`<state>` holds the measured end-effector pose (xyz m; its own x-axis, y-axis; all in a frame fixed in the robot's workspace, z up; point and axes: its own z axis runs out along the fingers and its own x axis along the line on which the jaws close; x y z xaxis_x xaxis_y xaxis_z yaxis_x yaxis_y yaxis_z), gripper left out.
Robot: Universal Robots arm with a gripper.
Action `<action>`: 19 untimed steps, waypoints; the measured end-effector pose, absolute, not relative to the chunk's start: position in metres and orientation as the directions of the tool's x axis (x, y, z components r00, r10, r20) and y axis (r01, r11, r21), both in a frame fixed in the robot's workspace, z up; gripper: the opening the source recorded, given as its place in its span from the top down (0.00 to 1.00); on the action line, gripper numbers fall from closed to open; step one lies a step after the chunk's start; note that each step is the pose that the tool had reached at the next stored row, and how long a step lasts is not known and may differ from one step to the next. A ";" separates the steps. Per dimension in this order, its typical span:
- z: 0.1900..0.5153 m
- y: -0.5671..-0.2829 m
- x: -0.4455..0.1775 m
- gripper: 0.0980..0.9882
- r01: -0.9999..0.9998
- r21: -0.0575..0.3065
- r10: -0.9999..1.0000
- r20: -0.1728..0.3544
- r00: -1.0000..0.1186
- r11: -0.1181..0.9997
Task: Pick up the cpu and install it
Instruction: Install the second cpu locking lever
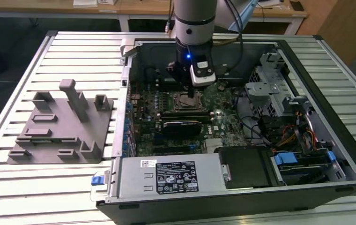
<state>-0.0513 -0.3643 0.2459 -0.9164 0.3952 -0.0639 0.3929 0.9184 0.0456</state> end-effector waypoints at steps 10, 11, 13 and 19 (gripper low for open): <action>0.244 -0.371 -0.051 0.99 0.381 0.045 0.383 -0.064 -0.921 0.923; 0.244 -0.371 -0.051 0.99 0.377 0.046 0.379 -0.064 -0.923 0.925; 0.243 -0.372 -0.051 0.99 0.364 0.046 0.367 -0.064 -0.928 0.930; 0.240 -0.373 -0.052 0.99 0.313 0.045 0.315 -0.064 -0.947 0.949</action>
